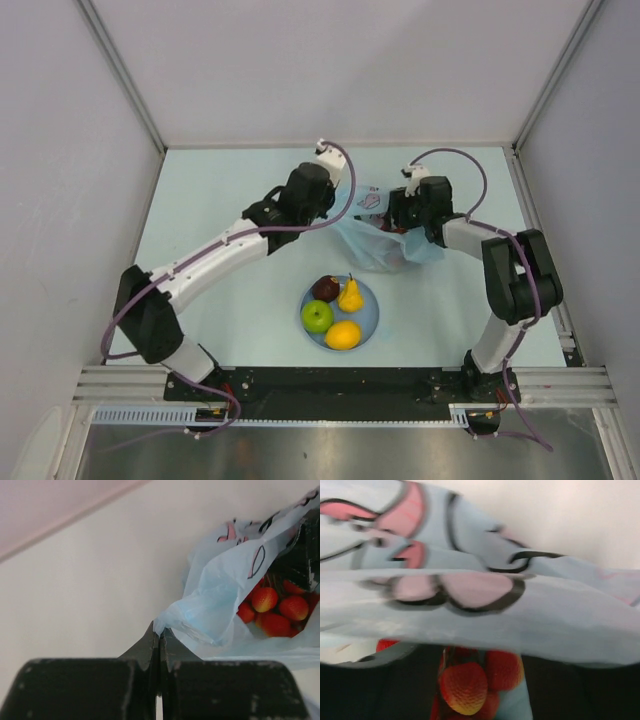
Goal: Take the fake fruits out of the plastic bag
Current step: Adjust the plastic bag at the center of the board.
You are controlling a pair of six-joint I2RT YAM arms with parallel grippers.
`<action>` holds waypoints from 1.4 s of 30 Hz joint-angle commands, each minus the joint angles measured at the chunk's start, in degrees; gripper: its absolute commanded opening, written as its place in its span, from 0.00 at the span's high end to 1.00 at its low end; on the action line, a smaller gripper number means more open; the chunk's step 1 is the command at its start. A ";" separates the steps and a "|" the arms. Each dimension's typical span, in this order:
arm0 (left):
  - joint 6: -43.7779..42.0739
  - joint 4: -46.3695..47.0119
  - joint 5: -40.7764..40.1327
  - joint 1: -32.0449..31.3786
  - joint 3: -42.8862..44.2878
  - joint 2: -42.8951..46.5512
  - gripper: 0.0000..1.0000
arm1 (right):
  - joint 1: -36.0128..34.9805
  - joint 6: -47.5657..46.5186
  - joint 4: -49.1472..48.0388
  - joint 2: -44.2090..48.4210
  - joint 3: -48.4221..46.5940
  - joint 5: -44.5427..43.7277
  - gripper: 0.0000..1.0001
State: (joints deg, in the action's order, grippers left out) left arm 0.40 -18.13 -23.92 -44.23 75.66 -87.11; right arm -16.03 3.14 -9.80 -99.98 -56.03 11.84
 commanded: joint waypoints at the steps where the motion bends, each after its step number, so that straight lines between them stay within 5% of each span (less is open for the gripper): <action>1: -3.65 7.58 -0.08 0.02 13.33 -6.82 1.00 | 6.18 -0.66 -5.14 -1.36 -6.80 0.30 0.43; 5: -4.27 6.80 1.33 0.11 26.10 -12.64 1.00 | 10.12 -2.96 -6.45 2.15 -10.14 -8.12 0.43; 9: -5.76 8.80 4.31 0.11 29.55 -12.21 1.00 | 15.05 -4.19 -5.94 8.13 -10.15 -11.57 0.41; 14: -7.52 17.16 7.66 -0.42 18.14 -3.53 1.00 | 21.74 -0.85 -2.06 15.68 -7.53 -10.96 0.38; 19: -8.05 13.83 13.54 -0.77 5.16 2.20 1.00 | 22.71 -2.96 0.92 26.58 3.44 -8.59 0.35; 23: -5.25 11.80 14.61 -1.12 -3.66 5.11 1.00 | 22.45 -5.15 4.96 32.48 12.69 4.88 0.33; 32: -0.85 8.64 14.17 -1.12 -4.47 5.02 1.00 | 5.51 -7.18 15.77 42.94 20.87 9.08 0.29; 42: -1.11 8.11 9.35 -1.12 -2.36 5.98 1.00 | -2.60 -17.81 10.33 35.14 16.66 3.90 0.25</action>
State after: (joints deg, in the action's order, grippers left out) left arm -1.48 -10.63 -11.20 -45.56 69.97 -83.72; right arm -17.80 -10.37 4.71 -60.36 -35.14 17.80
